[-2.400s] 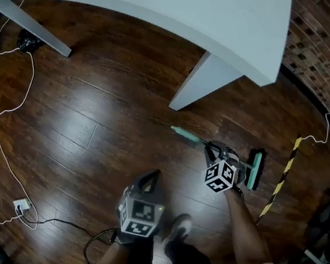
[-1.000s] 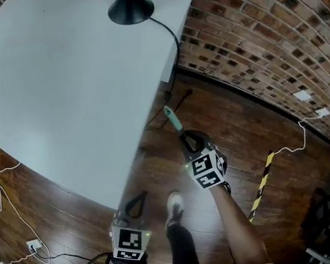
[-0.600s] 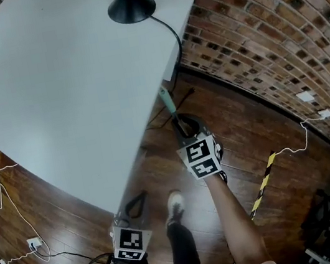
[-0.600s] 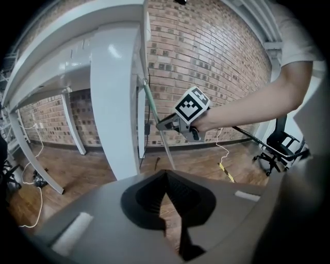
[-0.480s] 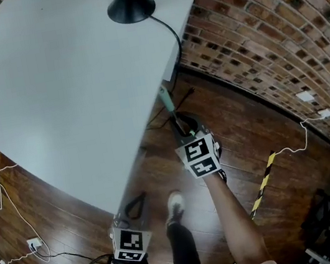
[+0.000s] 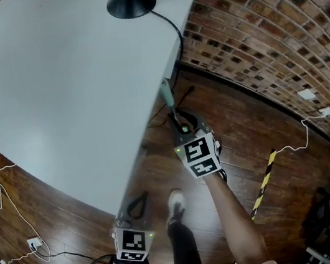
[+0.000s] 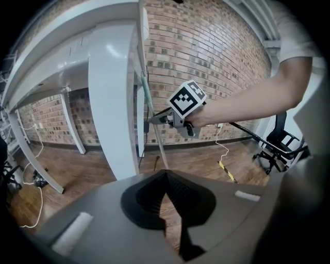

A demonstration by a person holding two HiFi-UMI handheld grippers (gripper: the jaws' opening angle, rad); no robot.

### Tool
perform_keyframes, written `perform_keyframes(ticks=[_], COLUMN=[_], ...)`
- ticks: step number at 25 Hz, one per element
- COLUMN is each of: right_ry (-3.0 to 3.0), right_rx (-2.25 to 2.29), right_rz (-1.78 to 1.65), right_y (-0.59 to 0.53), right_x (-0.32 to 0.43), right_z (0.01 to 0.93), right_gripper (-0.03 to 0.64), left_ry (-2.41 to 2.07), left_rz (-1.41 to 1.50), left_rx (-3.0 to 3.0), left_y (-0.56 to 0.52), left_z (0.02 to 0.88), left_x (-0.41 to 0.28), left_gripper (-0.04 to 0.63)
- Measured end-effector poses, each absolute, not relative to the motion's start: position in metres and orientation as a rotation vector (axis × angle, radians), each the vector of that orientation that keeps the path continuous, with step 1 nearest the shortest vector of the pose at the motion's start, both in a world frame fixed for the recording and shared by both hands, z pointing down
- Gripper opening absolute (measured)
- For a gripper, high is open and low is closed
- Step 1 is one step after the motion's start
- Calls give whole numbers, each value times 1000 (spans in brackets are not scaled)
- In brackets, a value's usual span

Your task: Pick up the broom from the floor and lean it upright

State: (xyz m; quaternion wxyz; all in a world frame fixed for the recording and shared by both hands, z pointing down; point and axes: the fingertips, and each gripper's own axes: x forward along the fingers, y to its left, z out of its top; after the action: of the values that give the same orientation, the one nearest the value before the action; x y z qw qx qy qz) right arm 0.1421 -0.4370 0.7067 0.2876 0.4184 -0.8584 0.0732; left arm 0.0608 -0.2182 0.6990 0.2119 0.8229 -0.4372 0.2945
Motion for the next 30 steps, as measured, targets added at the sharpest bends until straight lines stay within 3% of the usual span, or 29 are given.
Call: perform_keyframes(ticks=[24,30], right_ry=[-2280,-2278], right_rx=[1280,1446], right_rz=[343,344], right_y=[-433,-414], right_x=[169,194], right_z=[711,683], right_gripper=[140,58], left_ry=[-1199,-1181], left_rz=[807,779], left_rx=[2266,2293], left_y=[-214,-223], left_z=[713,692], left_x=[56,69], left_gripper=[-2,-2])
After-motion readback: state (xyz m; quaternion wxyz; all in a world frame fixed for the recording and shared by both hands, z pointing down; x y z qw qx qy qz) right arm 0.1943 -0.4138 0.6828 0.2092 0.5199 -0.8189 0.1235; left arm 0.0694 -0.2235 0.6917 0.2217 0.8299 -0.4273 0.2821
